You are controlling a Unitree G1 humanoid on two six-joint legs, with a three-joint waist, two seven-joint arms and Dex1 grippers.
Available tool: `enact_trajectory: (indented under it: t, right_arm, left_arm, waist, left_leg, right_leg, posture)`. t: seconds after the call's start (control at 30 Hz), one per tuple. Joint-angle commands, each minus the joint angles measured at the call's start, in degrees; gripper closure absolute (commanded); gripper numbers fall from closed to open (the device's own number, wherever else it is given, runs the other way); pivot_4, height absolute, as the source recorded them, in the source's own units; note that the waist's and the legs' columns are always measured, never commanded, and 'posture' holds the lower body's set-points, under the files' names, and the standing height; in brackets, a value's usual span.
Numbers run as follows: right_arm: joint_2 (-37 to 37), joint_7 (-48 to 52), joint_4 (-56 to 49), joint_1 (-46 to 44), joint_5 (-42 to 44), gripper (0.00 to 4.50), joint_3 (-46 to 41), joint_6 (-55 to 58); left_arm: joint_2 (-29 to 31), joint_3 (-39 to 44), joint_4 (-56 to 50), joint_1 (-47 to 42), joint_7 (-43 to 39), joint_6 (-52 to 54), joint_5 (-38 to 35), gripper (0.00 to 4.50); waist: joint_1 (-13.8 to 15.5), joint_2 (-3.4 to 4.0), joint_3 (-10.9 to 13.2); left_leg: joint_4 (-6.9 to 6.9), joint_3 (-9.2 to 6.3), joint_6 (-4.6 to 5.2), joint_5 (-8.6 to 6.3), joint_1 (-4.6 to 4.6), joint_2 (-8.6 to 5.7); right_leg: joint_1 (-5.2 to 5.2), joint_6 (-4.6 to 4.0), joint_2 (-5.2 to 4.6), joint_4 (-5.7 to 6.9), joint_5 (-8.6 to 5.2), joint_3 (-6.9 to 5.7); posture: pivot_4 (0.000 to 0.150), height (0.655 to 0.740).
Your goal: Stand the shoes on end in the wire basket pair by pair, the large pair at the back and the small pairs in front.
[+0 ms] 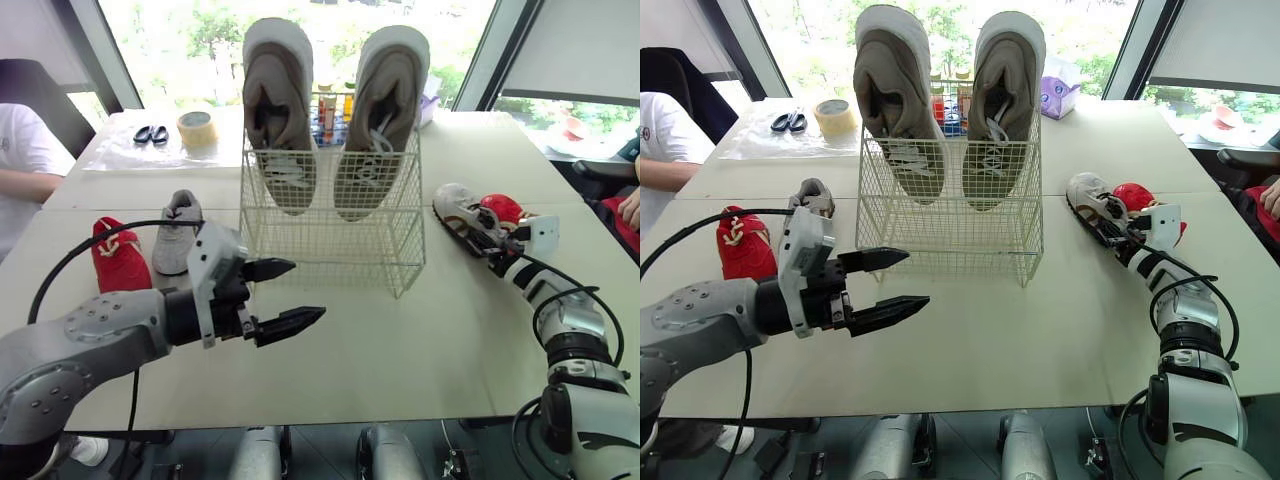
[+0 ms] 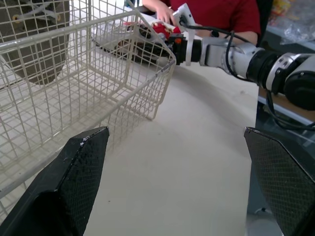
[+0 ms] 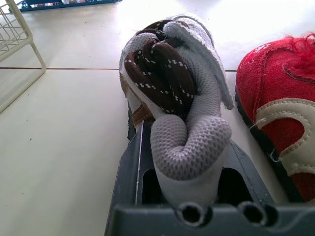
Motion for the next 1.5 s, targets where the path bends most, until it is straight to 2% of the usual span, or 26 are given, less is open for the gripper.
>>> enact_trajectory:
  t: [0.03, 0.13, 0.23, 0.43, 0.6, 0.83, 1.13, 1.23, 1.3, 1.4, 1.5]
  right_arm:
    - [-3.28, -0.13, -10.95, -0.53, 2.78, 3.88, -3.03, 2.21]
    - [-8.89, -0.98, -22.61, -4.19, 5.69, 3.88, -6.34, 6.51]
    - [-15.67, -0.92, -29.02, -10.64, 6.45, 3.88, -7.47, 8.40]
    - [-20.37, 3.69, -40.31, -26.32, 13.34, 3.88, -4.49, 15.20]
    - [-18.38, 8.96, -51.58, -30.26, 16.13, 3.88, 4.01, 20.96]
    - [-16.57, 14.84, -56.86, -31.77, 14.71, 3.88, 10.59, 20.98]
    - [-14.89, 20.87, -58.97, -30.44, 11.47, 3.88, 15.61, 18.99]
    - [-13.89, 21.69, -57.63, -30.57, 8.83, 3.88, 16.85, 16.34]
    - [-13.46, 22.33, -57.37, -30.75, 8.04, 3.88, 17.17, 15.39]
    - [-13.14, 23.38, -57.35, -30.98, 7.39, 3.91, 17.27, 14.58]
    - [-12.95, 24.29, -57.80, -30.89, 7.59, 3.91, 17.16, 14.88]
  left_arm:
    - [4.20, 6.80, 5.51, -3.15, -0.88, -0.65, -12.28, 0.00]
    - [8.31, 10.17, 14.69, -8.70, -3.77, -0.10, -17.15, 0.00]
    - [8.16, 9.54, 23.96, -17.74, -4.72, -0.81, -19.73, 0.00]
    - [-1.87, 6.58, 36.16, -33.66, -2.31, -4.96, -15.21, 0.00]
    - [-9.53, 6.33, 43.19, -41.42, -2.68, -5.83, -13.19, 0.00]
    - [-12.58, 7.73, 47.63, -44.52, -3.63, -4.39, -11.06, 0.00]
    - [-13.31, 8.17, 44.94, -45.22, -1.26, -0.45, -13.97, 0.00]
    - [-13.11, 6.35, 42.40, -43.34, -3.51, 2.53, -13.99, 0.00]
    - [-11.68, 4.45, 40.28, -41.21, -6.26, 4.55, -11.16, 0.00]
    - [-9.23, 2.70, 38.78, -39.37, -10.37, 5.85, -7.06, 0.82]
    - [-9.46, 3.45, 40.52, -40.08, -10.60, 5.54, -6.37, 2.27]
  waist:
    - [-0.01, 0.12, 0.08]
    - [0.12, 0.63, 0.35]
    - [0.44, 1.03, 0.54]
    - [0.16, 0.78, 0.49]
    - [-0.32, 0.73, 0.48]
    - [-0.68, 0.67, 0.51]
    - [-0.87, 0.63, 0.53]
    - [-0.87, 0.63, 0.53]
    - [-0.98, 0.63, 0.53]
    - [-0.99, 0.62, 0.54]
    - [-0.86, 0.61, 0.54]
  left_leg:
    - [0.00, -0.01, 0.00, 0.00, -0.04, 0.01]
    - [0.04, 0.02, -0.02, 0.01, -0.17, 0.00]
    - [0.09, 0.11, 0.00, 0.01, -0.25, -0.06]
    - [-0.21, 0.29, -0.05, 0.04, -0.09, -0.02]
    - [-0.13, 0.35, -0.05, 0.04, -0.04, -0.02]
    - [-0.16, 0.36, -0.04, 0.03, -0.11, -0.04]
    - [-0.21, 0.35, -0.04, 0.04, -0.08, -0.03]
    - [-0.21, 0.35, -0.05, 0.04, -0.07, -0.03]
    - [-0.25, 0.36, -0.05, 0.04, -0.07, -0.04]
    - [-0.31, 0.38, -0.09, 0.06, -0.02, -0.03]
    - [-0.32, 0.38, -0.11, 0.07, -0.02, -0.03]
  right_leg:
    - [-0.06, 0.00, -0.01, 0.04, 0.00, 0.00]
    - [-0.22, 0.00, -0.04, 0.13, 0.00, 0.04]
    - [-0.36, 0.02, -0.07, 0.20, 0.00, 0.09]
    - [-0.29, 0.03, 0.04, 0.13, -0.06, 0.10]
    - [-0.22, 0.04, 0.02, 0.13, -0.05, 0.11]
    - [-0.25, 0.06, -0.02, 0.08, -0.05, 0.10]
    - [-0.23, 0.06, -0.01, 0.04, -0.04, 0.10]
    - [-0.23, 0.06, -0.01, 0.04, -0.04, 0.10]
    - [-0.23, 0.06, -0.01, 0.01, -0.04, 0.10]
    - [-0.23, 0.06, 0.00, 0.00, -0.04, 0.10]
    - [-0.23, 0.05, 0.01, 0.00, -0.04, 0.10]
  posture:
    - [0.150, 0.6675]
    - [0.150, 0.6675]
    - [0.150, 0.6675]
    - [0.150, 0.6675]
    - [0.150, 0.6675]
    - [0.150, 0.6675]
    - [0.150, 0.6675]
    - [0.150, 0.6675]
    - [0.150, 0.6675]
    - [0.150, 0.6675]
    - [0.150, 0.6675]
